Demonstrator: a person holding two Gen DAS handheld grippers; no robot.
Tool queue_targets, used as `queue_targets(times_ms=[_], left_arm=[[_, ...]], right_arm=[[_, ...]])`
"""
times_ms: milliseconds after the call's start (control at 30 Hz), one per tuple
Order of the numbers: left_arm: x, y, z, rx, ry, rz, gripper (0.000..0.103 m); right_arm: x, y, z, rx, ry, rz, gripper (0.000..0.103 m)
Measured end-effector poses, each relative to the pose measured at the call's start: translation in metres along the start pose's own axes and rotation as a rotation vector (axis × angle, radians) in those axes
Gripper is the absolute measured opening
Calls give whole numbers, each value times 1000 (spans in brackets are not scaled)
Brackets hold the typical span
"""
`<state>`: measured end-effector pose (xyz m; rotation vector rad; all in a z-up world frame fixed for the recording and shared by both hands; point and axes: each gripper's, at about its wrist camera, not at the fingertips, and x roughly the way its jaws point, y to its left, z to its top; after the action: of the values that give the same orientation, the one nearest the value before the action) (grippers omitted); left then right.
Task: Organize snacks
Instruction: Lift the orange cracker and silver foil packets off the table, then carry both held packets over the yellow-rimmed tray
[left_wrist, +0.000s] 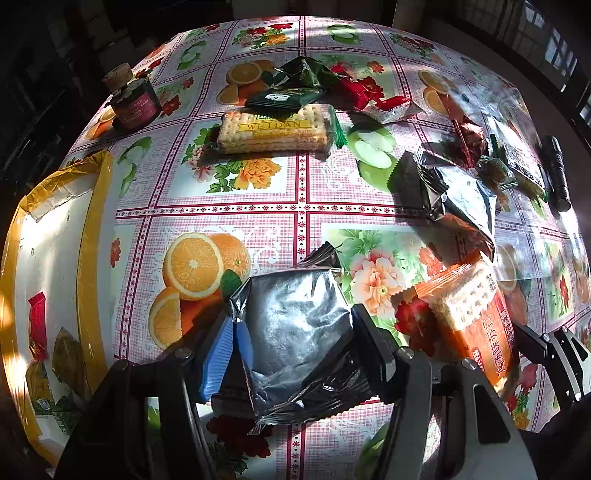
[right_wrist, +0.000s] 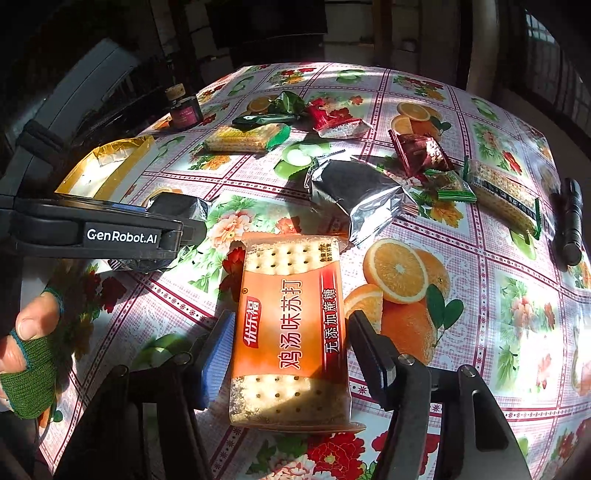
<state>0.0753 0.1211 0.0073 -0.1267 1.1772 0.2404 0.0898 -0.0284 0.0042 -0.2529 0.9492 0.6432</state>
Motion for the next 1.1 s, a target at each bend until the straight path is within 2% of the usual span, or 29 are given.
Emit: queue_targets(times_ms=[100, 267, 467, 633, 1100], left_arm=[[-11, -2, -17, 20, -22, 26, 60], [-31, 3, -13, 23, -60, 46, 60], [-58, 17, -25, 4, -118, 121, 60], [-68, 31, -33, -16, -136, 153, 60], [-82, 53, -41, -58, -154, 159, 60]], right_arm=[[-8, -5, -4, 61, -23, 46, 57], [-30, -8, -5, 111, -77, 81, 57], [-45, -5, 0, 168, -121, 178, 57], [-52, 10, 3, 166, -138, 237, 57], [-61, 42, 6, 107, -149, 289, 58]])
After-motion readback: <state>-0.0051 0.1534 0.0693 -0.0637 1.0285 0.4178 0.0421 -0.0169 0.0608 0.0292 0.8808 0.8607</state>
